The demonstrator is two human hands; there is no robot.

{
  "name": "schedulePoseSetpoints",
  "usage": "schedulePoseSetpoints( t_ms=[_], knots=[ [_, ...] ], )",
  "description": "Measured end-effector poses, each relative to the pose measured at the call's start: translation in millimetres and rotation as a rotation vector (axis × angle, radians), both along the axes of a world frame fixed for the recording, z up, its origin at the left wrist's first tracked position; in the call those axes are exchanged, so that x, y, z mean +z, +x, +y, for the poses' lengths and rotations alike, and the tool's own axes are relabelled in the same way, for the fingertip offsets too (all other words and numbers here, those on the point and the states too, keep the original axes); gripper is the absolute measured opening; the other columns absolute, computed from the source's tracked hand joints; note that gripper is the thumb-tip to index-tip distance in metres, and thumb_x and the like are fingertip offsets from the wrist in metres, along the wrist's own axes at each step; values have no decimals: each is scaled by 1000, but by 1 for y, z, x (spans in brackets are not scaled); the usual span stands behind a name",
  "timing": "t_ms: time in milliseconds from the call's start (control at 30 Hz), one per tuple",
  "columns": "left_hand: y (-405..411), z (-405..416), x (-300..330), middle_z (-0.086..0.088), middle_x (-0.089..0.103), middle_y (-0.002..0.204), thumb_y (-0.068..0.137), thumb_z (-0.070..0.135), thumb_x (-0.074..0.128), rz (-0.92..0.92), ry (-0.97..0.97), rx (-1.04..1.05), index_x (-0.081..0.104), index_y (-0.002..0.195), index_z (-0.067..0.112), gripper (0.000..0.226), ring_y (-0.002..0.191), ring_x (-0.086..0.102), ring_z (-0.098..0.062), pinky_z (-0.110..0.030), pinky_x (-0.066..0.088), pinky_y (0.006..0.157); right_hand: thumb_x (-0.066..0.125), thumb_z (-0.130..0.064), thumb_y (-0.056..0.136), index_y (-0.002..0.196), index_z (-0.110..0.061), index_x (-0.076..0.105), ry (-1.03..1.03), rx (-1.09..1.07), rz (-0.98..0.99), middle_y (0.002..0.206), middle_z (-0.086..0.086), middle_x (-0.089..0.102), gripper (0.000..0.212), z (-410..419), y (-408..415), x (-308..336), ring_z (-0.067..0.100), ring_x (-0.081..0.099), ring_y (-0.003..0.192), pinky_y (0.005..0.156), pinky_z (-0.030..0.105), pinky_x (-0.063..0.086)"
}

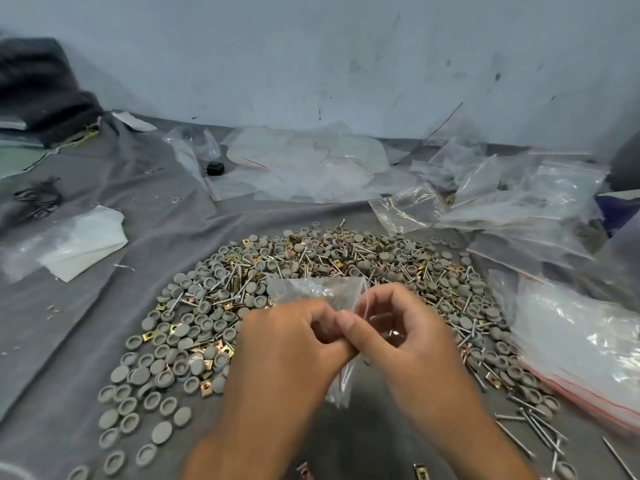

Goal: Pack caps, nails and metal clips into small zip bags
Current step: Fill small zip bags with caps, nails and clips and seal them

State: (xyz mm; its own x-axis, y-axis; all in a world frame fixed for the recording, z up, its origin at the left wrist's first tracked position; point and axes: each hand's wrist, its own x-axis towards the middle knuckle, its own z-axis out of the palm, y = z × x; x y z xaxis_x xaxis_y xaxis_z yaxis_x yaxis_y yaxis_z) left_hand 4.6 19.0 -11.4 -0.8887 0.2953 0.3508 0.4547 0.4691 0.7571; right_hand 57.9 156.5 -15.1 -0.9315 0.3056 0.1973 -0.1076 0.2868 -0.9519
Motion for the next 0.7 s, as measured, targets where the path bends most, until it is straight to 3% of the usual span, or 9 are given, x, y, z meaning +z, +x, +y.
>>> schedulePoseSetpoints(
  t_ms=[133, 233, 300, 367, 433, 500, 600, 700],
  knots=[
    [0, 0, 0, 20, 64, 57, 69, 43, 88, -65, 24, -70, 67, 62, 29, 27, 51, 60, 0, -10, 40, 47, 64, -37, 89, 84, -23, 71, -170, 102, -71, 72, -6, 70, 16, 11, -3, 0, -1, 60, 61, 57, 12, 45],
    [0, -3, 5, 23, 68, 64, 75, 51, 76, -126, 34, -160, 72, 74, 37, 14, 58, 64, 0, -10, 44, 51, 60, -21, 99, 82, -24, 74, -136, 47, -165, 65, -5, 65, 22, 24, -2, -5, 1, 55, 57, 53, 15, 43],
    [-4, -7, 9, 26, 67, 69, 79, 44, 73, -105, 20, -129, 64, 81, 43, 9, 61, 65, 4, -8, 45, 50, 62, -19, 98, 82, -23, 77, -71, 11, -243, 65, -3, 68, 23, 31, 0, -6, 1, 54, 55, 50, 14, 41],
    [-9, -13, 7, 28, 66, 76, 83, 33, 76, -62, -50, -86, 54, 81, 43, 24, 65, 63, 6, -9, 45, 53, 65, -21, 97, 82, -21, 77, 22, 20, -323, 67, -7, 72, 19, 36, 3, -7, 0, 56, 55, 50, 12, 41],
    [-13, -17, 4, 27, 67, 82, 86, 25, 75, -17, -162, -82, 54, 83, 42, 28, 73, 64, 3, -14, 50, 60, 67, -27, 96, 87, -24, 74, 140, 30, -389, 70, -9, 75, 11, 37, 4, -8, 3, 60, 56, 52, 16, 42],
    [-13, -18, 3, 25, 69, 92, 85, 13, 74, 49, -255, -100, 59, 82, 42, 33, 80, 65, 0, -33, 56, 69, 69, -30, 93, 93, -28, 67, 214, 22, -414, 68, -10, 74, 3, 36, 3, -10, 7, 62, 57, 53, 21, 42],
    [-12, -16, -1, 20, 69, 98, 66, -7, 80, 145, -329, -107, 70, 71, 36, 44, 81, 68, -9, -39, 58, 64, 70, -20, 90, 98, -26, 58, 174, 60, -432, 66, -5, 72, 15, 35, -1, -11, 4, 51, 50, 49, 17, 36],
    [-15, -16, -7, 14, 69, 93, 56, -18, 82, 127, -336, -18, 75, 72, 33, 54, 80, 68, -13, -41, 59, 66, 69, -11, 89, 101, -20, 53, -14, 169, -453, 63, -1, 68, 22, 41, -4, -6, 17, 50, 60, 56, 29, 37]
  ],
)
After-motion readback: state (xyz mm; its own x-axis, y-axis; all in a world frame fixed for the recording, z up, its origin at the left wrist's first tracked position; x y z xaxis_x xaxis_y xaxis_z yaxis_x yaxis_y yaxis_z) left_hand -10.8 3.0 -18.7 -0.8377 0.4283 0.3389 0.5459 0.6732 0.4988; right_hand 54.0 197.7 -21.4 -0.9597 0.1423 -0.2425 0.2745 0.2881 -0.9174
